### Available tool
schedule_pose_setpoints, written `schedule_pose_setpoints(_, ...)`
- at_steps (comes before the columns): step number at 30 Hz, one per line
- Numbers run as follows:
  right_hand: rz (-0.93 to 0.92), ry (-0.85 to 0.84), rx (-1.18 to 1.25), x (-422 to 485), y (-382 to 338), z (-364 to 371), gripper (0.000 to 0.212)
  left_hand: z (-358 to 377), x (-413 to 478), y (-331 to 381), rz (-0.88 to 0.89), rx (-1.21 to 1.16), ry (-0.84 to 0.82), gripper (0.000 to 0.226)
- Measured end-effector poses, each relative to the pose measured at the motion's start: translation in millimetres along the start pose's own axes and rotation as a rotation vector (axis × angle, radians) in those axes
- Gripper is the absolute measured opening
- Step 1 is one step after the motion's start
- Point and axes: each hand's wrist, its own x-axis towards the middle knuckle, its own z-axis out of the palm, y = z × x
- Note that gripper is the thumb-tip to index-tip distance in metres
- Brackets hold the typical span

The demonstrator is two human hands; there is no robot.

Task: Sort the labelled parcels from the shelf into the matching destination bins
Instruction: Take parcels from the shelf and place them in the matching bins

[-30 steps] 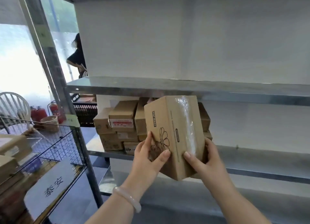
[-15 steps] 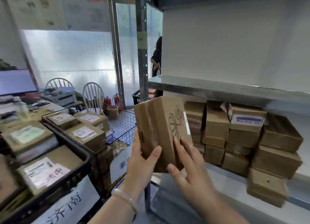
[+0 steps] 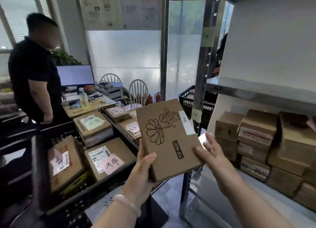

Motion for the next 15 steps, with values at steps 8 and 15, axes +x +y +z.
schedule_pose_setpoints(8,-0.103,-0.154,-0.011,65.8,-0.4,29.1,0.080,-38.4,39.0,15.2,-0.036,0.143,0.174,0.056)
schedule_pose_setpoints(15,-0.487,-0.008,-0.648,133.1,-5.3,42.9,0.085,-47.6,106.0,22.4,0.015,0.312,0.417,0.047)
